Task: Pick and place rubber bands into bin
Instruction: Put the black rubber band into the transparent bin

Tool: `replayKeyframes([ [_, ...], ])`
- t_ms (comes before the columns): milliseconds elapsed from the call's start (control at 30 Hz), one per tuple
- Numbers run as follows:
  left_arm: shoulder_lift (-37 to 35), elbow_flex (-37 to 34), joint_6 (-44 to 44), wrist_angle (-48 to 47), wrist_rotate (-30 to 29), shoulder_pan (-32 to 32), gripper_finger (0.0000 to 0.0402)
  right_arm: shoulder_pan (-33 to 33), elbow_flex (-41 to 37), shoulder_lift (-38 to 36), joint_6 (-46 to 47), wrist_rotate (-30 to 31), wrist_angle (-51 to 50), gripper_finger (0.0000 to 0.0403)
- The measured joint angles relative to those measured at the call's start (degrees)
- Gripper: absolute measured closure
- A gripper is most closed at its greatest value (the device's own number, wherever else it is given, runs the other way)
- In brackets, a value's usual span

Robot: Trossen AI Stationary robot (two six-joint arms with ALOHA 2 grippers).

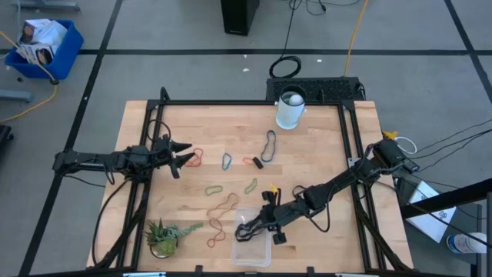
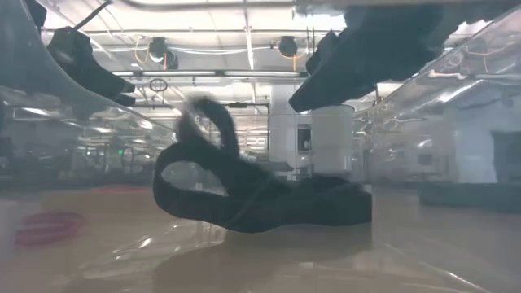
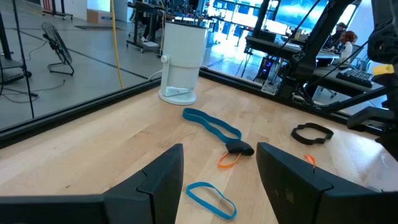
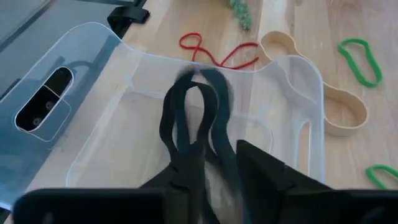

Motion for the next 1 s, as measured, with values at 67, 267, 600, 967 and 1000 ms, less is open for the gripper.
replayKeyframes([
  [67, 0.0, 0.0, 0.0, 0.0, 0.0, 0.0, 0.0192, 0.0, 0.0, -0.3, 0.7, 0.0, -0.2, 0.0284],
  [267, 0.0, 0.0, 0.0, 0.0, 0.0, 0.0, 0.0192, -0.5, 0.0, -7.2, -0.5, -1.4, -4.5, 0.0259],
  [600, 0.0, 0.0, 0.0, 0.0, 0.0, 0.0, 0.0192, -3.8, 0.0, -26.3, 2.8, -1.2, -21.3, 0.0262],
  [967, 0.0, 0.0, 0.0, 0.0, -0.1, 0.0, 0.0192, -3.8, 0.0, -35.6, 11.9, 3.7, -45.7, 0.0264],
  [1000, 0.0, 0.0, 0.0, 0.0, -0.1, 0.0, 0.0192, -3.8, 0.0, -35.5, 14.1, 5.6, -48.4, 0.0264],
])
